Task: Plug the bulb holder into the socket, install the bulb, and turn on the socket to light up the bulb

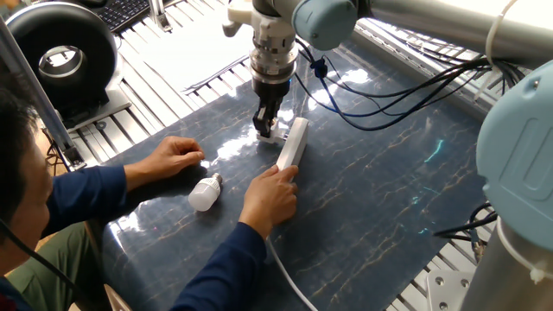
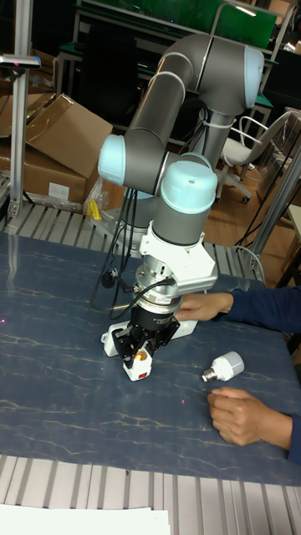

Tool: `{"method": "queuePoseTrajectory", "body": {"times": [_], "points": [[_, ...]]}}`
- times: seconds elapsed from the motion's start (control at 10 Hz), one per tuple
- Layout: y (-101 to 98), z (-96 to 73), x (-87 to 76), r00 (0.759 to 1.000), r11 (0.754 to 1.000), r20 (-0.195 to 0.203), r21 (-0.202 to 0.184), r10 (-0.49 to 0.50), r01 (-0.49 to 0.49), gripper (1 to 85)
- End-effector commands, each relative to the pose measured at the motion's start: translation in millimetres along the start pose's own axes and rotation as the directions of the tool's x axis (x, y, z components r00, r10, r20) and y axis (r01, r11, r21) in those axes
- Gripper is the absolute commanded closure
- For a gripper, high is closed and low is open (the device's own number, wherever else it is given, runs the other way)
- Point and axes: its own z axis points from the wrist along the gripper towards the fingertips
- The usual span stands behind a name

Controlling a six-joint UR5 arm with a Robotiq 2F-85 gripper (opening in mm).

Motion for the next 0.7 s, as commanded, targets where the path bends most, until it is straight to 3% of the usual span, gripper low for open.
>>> {"method": "queuePoseTrajectory", "body": {"times": [0.0, 0.6], "points": [[0.7, -4.3, -4.4, 1.000, 1.000, -0.008, -0.014, 0.018, -0.019, 84.3], [1.7, -4.3, -1.8, 1.000, 1.000, -0.018, -0.018, 0.017, -0.017, 84.3]]}}
